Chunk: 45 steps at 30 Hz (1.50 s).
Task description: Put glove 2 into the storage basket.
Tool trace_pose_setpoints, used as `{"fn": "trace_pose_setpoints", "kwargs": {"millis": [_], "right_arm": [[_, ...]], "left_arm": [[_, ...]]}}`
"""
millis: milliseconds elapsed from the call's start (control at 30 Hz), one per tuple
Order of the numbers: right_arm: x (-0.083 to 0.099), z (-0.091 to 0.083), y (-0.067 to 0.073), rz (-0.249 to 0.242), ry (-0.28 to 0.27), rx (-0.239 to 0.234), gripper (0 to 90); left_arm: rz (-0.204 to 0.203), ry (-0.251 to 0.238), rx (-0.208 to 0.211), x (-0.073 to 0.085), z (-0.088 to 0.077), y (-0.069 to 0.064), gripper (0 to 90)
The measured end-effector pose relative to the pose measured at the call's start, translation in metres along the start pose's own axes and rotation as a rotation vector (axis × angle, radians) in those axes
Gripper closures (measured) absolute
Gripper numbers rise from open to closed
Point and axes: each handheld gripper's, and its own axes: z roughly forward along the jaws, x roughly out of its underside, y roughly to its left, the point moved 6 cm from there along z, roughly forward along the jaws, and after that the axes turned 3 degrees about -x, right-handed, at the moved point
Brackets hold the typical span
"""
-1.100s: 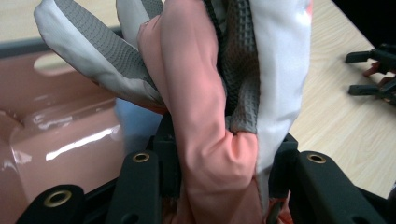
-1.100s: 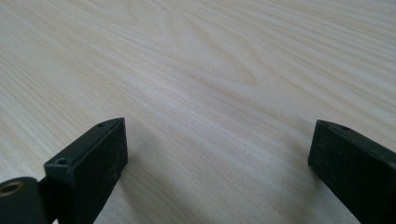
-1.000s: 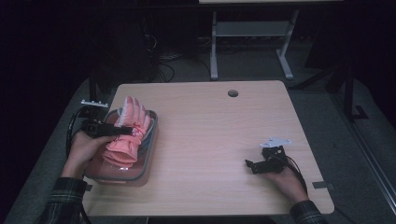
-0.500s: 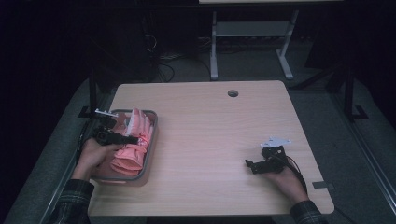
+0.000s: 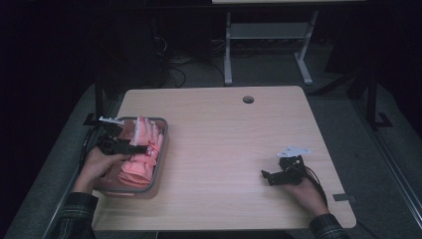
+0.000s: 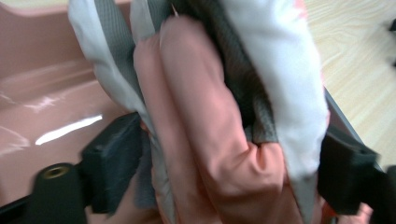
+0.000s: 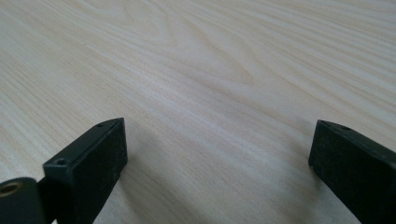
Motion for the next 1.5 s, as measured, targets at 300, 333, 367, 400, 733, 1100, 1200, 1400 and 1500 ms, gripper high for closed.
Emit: {"fn": "trace_pose_setpoints", "kwargs": {"millis": [300, 333, 367, 400, 733, 1100, 1200, 1400, 1500], "right_arm": [[0.000, 0.000, 0.000, 0.000, 0.001, -0.001, 3.8], [0.000, 0.000, 0.000, 0.000, -0.001, 0.000, 3.7], [0.000, 0.000, 0.000, 0.000, -0.001, 0.000, 3.7], [0.000, 0.000, 0.000, 0.000, -0.001, 0.000, 3.8], [0.000, 0.000, 0.000, 0.001, 0.000, 0.000, 3.7], [0.000, 0.000, 0.000, 0.001, 0.000, 0.000, 3.7], [0.000, 0.000, 0.000, 0.000, 0.000, -0.001, 3.7], [0.000, 0.000, 0.000, 0.000, 0.000, -0.001, 3.6], [0.000, 0.000, 0.000, 0.000, 0.000, -0.001, 3.6]], "left_arm": [[0.028, -0.066, -0.037, -0.012, -0.024, -0.002, 13.7], [0.029, -0.074, -0.042, -0.013, -0.026, -0.002, 13.7], [0.037, -0.083, -0.048, -0.014, -0.029, -0.003, 13.7], [0.042, -0.093, -0.050, -0.015, -0.032, -0.003, 13.8], [0.086, -0.144, -0.062, -0.029, -0.048, -0.014, 13.7], [0.169, -0.215, -0.040, -0.054, -0.055, -0.056, 14.1], [0.194, -0.221, -0.024, -0.057, -0.052, -0.068, 14.1], [0.226, -0.229, 0.010, -0.063, -0.043, -0.089, 14.2], [0.235, -0.228, 0.032, -0.064, -0.036, -0.101, 14.1]]}}
